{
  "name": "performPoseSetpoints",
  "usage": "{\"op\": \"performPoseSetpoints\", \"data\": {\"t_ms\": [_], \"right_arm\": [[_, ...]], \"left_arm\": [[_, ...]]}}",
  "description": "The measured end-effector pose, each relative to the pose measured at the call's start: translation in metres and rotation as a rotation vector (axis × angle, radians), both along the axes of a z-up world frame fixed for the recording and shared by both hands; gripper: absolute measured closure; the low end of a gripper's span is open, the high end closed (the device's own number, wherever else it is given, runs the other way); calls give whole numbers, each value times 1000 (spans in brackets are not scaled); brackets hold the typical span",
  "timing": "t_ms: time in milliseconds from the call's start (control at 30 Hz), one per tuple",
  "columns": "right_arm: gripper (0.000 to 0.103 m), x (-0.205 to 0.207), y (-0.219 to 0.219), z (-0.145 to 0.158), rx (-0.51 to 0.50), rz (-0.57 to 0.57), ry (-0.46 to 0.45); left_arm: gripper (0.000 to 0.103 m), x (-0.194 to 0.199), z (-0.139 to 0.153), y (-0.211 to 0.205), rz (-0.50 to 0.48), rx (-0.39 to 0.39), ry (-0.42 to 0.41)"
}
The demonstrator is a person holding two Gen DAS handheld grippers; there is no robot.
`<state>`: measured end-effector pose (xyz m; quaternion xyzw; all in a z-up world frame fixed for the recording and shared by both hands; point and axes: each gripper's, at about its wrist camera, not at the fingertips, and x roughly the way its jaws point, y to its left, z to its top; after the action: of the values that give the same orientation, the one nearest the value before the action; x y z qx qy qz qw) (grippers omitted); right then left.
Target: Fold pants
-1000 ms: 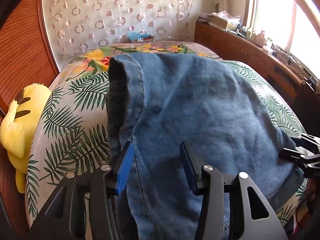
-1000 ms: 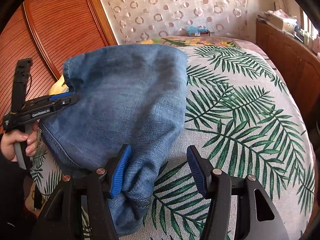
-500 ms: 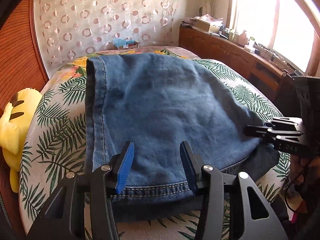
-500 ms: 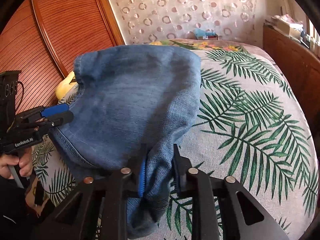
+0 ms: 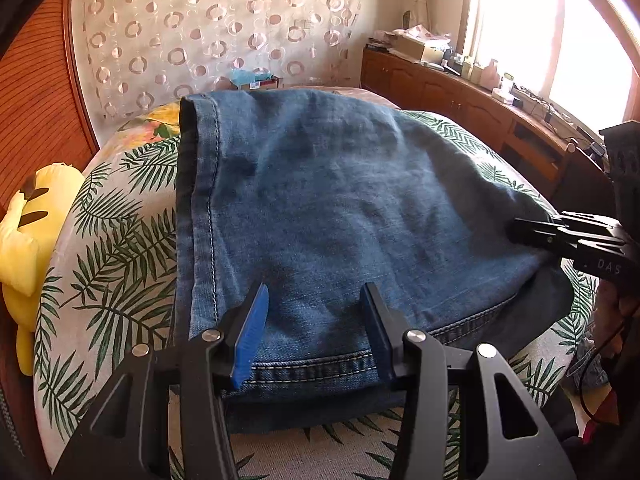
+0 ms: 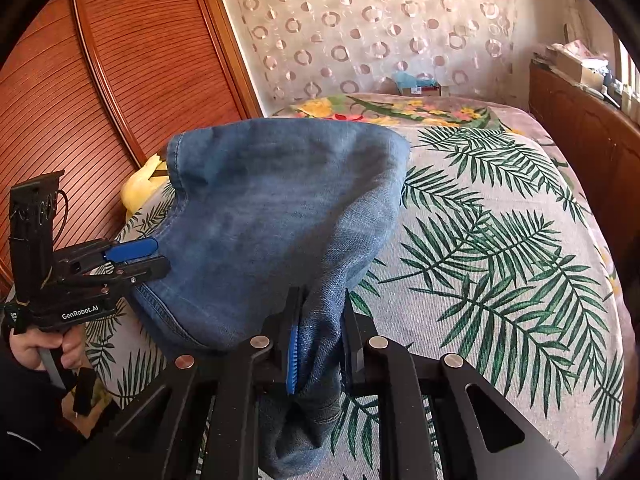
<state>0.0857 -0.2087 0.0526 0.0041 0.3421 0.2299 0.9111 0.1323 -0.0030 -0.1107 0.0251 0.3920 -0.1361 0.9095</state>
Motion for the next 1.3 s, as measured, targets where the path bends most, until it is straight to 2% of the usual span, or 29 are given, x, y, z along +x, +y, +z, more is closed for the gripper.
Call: {"op": "performPoseSetpoints", "data": {"t_ms": [100, 233, 333, 433, 567, 700, 900, 1067, 1300], "right_arm": [[87, 1, 0, -4, -7, -6, 10], [87, 2, 3, -11, -17, -14, 16], [87, 2, 4, -12, -6, -14, 14], [87, 2, 4, -13, 1, -14, 12], [87, 1, 1, -14, 12, -13, 10], [87, 0, 0, -16, 19, -10, 6], [87, -2, 1, -11, 19, -9, -10], [87, -7, -1, 6, 63, 0, -43], [89, -10, 13, 34, 63, 32, -102]], "left_arm": [[54, 0, 2, -2, -6, -5, -3], [54, 11, 22, -4, -46, -24, -35], [54, 34, 39, -3, -70, -39, -51], [54, 67, 45, 5, -66, -44, -32], [54, 110, 34, 20, -6, -3, 25], [54, 132, 13, 26, 5, 0, 96], [54, 115, 14, 29, 17, 4, 63], [54, 80, 31, 35, 21, -7, -1], [53, 27, 44, 49, 15, -28, -64]]}}
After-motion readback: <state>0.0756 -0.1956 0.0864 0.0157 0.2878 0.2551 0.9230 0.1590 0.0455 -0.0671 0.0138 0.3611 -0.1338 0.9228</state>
